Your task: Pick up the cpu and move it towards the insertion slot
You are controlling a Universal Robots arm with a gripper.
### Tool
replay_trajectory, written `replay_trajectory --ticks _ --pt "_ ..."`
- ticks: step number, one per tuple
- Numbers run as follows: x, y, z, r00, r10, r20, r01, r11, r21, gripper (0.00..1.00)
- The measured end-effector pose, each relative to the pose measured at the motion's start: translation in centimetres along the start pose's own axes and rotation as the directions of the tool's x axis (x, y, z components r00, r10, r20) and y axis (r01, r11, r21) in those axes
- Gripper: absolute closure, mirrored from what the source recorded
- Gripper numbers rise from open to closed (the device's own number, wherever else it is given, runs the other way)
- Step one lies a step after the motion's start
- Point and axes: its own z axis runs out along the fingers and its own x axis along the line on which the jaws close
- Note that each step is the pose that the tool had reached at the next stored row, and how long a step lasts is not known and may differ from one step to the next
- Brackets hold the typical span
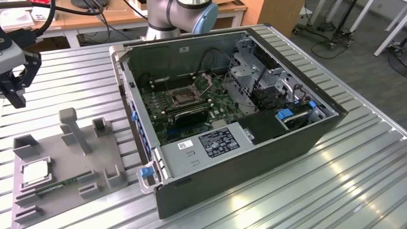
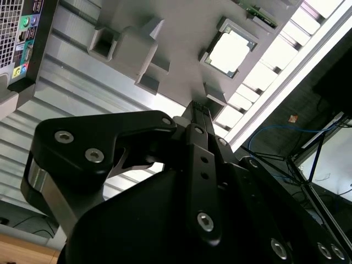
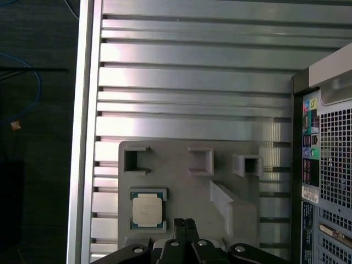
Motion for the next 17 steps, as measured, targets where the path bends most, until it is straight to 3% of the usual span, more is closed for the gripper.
replay_trajectory --ticks 9,17 --pt "0.00 -0.02 0.54 1.0000 0.000 -0.0001 0.000 1.0000 0.0000 0.89" --pt "0.00 -0.02 0.60 1.0000 0.000 0.0000 0.000 1.0000 0.0000 0.89"
